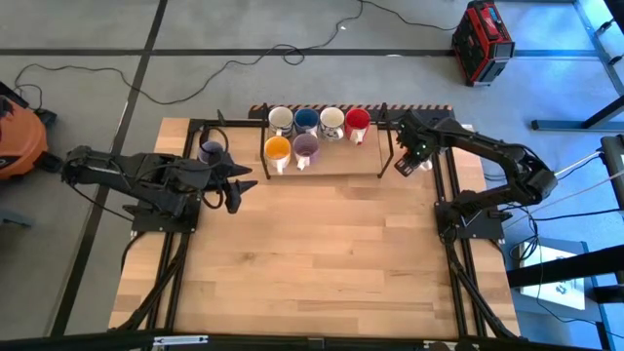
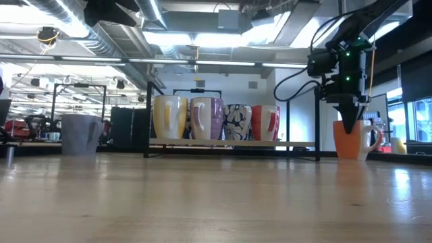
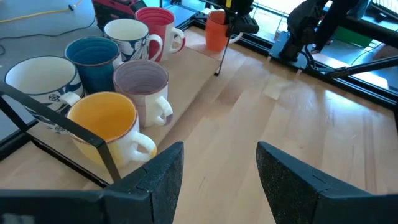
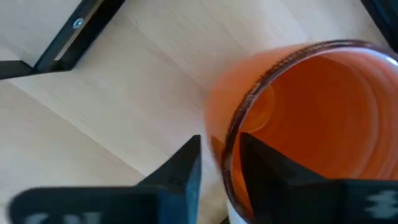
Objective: Place coffee mugs
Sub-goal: Put the orange mug on the shelf
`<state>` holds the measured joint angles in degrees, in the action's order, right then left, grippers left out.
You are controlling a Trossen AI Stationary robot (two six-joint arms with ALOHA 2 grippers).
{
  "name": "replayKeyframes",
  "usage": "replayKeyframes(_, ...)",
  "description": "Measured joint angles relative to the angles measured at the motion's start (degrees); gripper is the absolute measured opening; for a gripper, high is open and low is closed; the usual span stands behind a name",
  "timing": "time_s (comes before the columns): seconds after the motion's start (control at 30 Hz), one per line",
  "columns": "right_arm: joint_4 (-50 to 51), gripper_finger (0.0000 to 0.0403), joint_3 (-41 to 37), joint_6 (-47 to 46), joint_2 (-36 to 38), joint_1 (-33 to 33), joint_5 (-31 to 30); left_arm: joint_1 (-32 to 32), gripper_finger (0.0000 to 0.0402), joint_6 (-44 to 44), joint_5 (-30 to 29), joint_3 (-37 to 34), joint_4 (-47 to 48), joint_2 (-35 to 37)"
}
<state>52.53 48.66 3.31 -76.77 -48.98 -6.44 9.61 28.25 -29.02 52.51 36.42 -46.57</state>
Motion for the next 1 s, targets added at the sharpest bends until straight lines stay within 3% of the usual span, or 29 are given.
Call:
replayKeyframes(0.23, 0.9, 0.0009, -0.1, 0.0, 0.2, -0.2, 0.8, 0.0, 0.0196, 0.0, -0.4, 0.0, 0.0, 0.0)
replayKeyframes(0.7, 10.4, 0.0005, 0.0, -4.5, 11.2, 0.9, 5.8, 0.0, 0.0196, 0.0, -1.6, 0.0, 0.0, 0.0)
replayKeyframes(1.0, 16.5, 0.0004, 3.4, -14.8, 16.7, 14.2, 8.6, 0.0, 0.0196, -0.4, -1.6, 0.0, 0.0, 0.0)
